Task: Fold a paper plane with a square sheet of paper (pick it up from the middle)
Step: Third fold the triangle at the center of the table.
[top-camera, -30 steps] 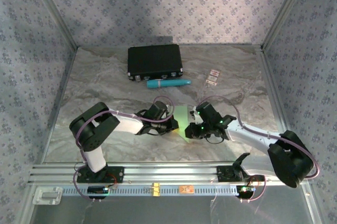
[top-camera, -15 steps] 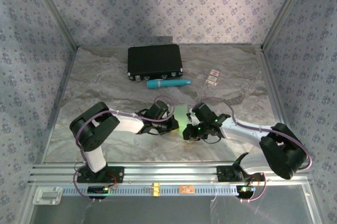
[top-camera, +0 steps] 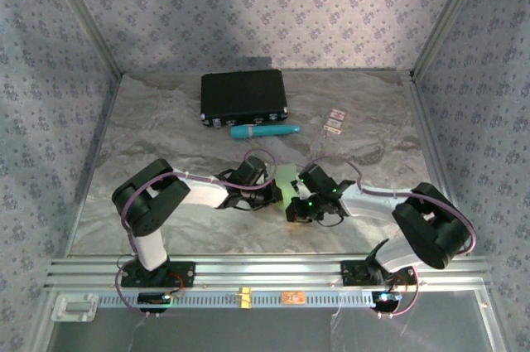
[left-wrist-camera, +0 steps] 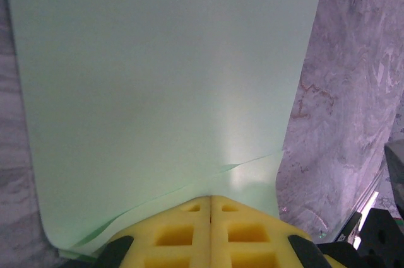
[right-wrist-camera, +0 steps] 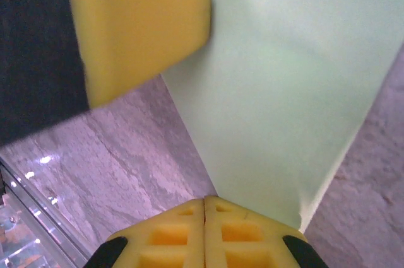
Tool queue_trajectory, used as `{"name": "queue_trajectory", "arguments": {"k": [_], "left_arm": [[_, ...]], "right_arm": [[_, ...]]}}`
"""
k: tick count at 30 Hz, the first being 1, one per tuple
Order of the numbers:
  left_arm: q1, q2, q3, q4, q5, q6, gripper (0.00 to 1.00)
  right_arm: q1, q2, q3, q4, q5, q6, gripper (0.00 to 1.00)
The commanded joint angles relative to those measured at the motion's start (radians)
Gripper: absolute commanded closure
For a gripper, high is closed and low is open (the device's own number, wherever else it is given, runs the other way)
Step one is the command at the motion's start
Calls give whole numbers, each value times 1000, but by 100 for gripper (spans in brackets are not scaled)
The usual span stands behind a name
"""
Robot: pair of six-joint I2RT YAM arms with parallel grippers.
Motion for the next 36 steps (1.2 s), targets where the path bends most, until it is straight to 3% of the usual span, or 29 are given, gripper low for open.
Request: {"name": "queue_trajectory", "arguments": {"k": [1, 6, 13, 18, 32, 36], "left_arm": [[7, 44, -47, -128, -65, 15, 100], [13, 40, -57, -108, -62, 13, 100], [13, 39, -61, -95, -55, 17, 100], [12, 38, -58, -93, -54, 19, 100], [13, 33, -61, -85, -47, 16, 100], [13, 32, -65, -85, -46, 18, 100]], "right_arm": [[6, -59, -97, -34, 2, 32, 93], [-15, -214, -164, -65, -15, 52, 92], [-52, -380, -117, -139, -10, 43, 90], [-98, -318, -72, -127, -32, 17, 90], [-91, -128, 24, -49, -80, -7, 90], [-101, -133, 51, -145, -44, -65, 90]]}}
